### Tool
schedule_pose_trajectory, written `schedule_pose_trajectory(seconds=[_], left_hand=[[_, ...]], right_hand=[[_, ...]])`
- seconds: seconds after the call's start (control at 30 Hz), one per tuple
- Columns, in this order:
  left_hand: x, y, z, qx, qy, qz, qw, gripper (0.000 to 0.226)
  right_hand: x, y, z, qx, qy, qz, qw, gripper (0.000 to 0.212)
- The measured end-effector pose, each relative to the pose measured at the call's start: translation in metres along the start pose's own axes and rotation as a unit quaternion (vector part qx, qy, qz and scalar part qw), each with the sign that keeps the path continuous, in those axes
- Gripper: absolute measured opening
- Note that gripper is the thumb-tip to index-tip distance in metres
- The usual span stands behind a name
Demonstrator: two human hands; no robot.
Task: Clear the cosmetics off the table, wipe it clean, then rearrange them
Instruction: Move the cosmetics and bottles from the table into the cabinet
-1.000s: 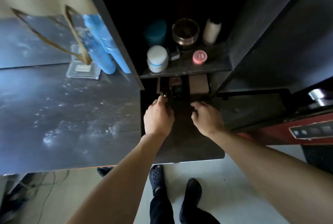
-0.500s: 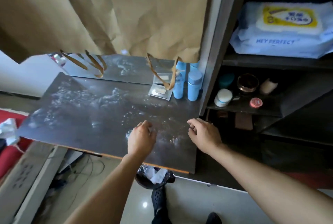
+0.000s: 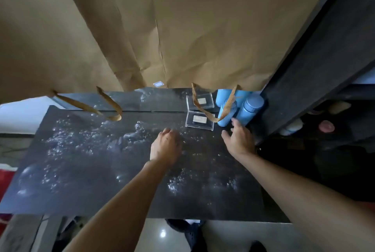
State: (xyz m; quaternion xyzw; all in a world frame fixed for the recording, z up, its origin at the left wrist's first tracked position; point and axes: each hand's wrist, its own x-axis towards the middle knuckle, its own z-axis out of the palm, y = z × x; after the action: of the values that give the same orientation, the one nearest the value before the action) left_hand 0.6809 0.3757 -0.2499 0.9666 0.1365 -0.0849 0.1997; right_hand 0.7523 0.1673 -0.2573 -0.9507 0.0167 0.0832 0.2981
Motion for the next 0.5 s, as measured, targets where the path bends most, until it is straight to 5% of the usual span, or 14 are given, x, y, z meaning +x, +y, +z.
schedule_pose_trajectory(seconds=[0.3,0.5], left_hand=[[0.085,0.018,0.016,0.038,-0.038,0.146,0.988,0.057],[0.091,0.019,0.034,0.096,-0.034,0.179,0.978,0.046]], right_hand=[[0.028,-0.011,0.023,0.082,0.088,0.051,0.991,0.054],[0.032,-0.009,0.029,0.119,0.126,0.042,0.984,0.049]])
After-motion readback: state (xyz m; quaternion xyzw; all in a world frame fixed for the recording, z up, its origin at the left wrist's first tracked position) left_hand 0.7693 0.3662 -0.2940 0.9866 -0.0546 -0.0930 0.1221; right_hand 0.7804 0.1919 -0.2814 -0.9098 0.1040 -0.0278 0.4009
